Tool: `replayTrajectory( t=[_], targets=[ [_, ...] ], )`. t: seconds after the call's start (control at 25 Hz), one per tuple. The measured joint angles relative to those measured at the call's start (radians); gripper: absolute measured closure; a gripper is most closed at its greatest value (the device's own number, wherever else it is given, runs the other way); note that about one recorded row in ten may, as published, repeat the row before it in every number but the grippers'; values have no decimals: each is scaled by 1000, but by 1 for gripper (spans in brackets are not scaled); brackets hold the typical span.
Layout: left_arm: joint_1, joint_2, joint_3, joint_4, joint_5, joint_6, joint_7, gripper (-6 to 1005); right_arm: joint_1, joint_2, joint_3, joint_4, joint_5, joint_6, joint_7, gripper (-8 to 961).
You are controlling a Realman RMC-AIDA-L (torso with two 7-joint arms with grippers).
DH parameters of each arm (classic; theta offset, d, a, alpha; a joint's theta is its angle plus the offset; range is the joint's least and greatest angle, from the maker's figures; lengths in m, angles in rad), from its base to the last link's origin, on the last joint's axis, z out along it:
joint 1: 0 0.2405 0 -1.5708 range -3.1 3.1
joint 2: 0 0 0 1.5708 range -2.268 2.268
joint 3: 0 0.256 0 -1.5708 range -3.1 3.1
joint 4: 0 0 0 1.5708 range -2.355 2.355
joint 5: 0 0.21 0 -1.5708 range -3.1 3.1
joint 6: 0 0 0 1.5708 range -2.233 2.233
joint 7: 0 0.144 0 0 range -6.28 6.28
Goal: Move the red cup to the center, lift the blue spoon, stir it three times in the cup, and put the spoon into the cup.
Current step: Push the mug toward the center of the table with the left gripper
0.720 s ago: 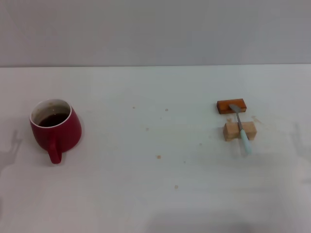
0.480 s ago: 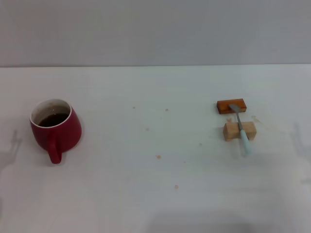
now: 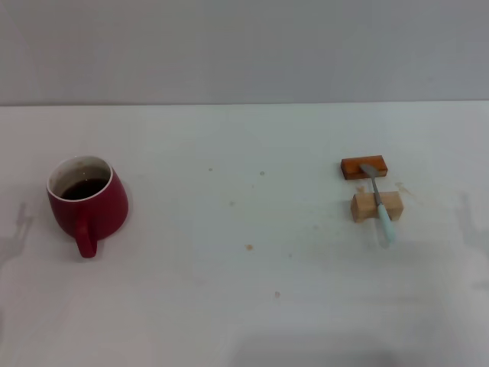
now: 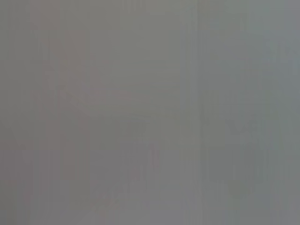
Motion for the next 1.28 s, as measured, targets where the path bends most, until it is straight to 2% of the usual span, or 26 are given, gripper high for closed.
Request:
replayTrajectory(
  t=[0.32, 0.56, 0.64, 0.88, 1.28],
  targets=[
    [-18, 0, 5, 15, 4, -29, 57, 234, 2, -1, -6, 0, 0, 0, 0, 200],
    [-34, 1, 7, 15, 7, -52, 102, 392, 2, -1, -6, 1, 0, 0, 0, 200],
    [-44, 3, 7, 22, 8, -62, 110, 699, 2, -2, -6, 1, 0, 0, 0, 200],
    [-78, 3, 6, 39, 7, -86, 206, 810, 2, -2, -6, 2, 0, -2, 23, 200],
    [-146, 5, 1, 50, 10, -212, 337, 985, -4, -3, -9, -7, -1, -51, 35, 200]
  ],
)
